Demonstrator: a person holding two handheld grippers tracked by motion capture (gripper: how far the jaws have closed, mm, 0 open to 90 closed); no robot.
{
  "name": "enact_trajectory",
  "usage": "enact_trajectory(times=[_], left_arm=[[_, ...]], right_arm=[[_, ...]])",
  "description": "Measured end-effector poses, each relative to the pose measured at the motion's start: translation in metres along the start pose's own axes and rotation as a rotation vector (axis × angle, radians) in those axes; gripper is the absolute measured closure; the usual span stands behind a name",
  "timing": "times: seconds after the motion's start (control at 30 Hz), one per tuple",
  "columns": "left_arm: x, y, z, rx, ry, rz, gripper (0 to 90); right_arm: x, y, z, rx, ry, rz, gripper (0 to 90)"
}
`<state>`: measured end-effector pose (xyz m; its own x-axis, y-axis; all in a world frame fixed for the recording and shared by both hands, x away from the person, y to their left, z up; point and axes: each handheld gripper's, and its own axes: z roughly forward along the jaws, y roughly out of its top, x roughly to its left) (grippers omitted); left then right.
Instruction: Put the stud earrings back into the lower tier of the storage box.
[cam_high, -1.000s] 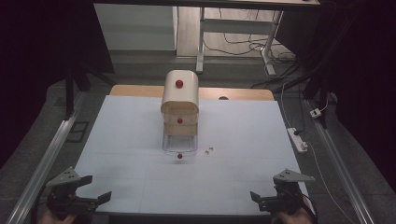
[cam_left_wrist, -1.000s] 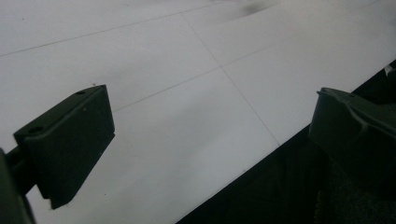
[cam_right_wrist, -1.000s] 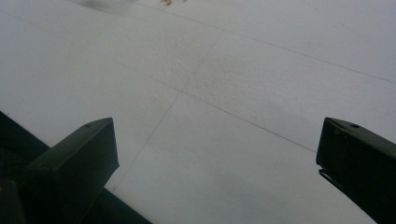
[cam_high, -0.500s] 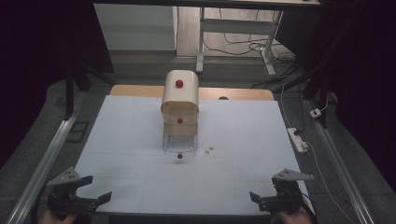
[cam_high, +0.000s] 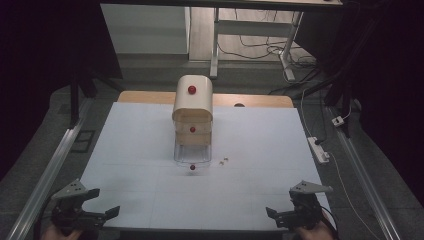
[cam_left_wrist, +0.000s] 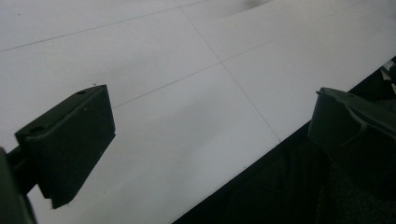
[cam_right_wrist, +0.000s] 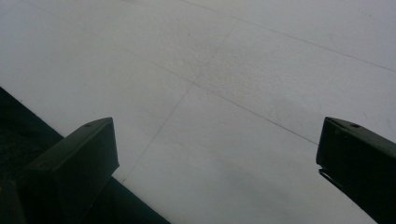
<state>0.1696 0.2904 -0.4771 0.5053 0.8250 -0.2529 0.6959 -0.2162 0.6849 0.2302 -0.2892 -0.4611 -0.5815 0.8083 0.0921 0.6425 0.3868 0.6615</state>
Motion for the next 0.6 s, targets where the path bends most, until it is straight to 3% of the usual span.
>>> enact_trajectory(times=[0.13, 0.33, 0.6], left_arm=[[0.000, 0.000, 0.000, 0.004, -0.001, 0.002, 0.3], [-0.001, 0.000, 0.001, 0.013, 0.004, 0.008, 0.5], [0.000, 0.001, 0.001, 0.017, 0.002, 0.006, 0.5]], right_arm=[[0.003, 0.003, -0.001, -0.042, 0.025, -0.017, 0.0], [0.005, 0.007, 0.004, -0.039, 0.028, -0.032, 0.0], [0.009, 0.016, 0.011, -0.074, 0.075, -0.054, 0.0]])
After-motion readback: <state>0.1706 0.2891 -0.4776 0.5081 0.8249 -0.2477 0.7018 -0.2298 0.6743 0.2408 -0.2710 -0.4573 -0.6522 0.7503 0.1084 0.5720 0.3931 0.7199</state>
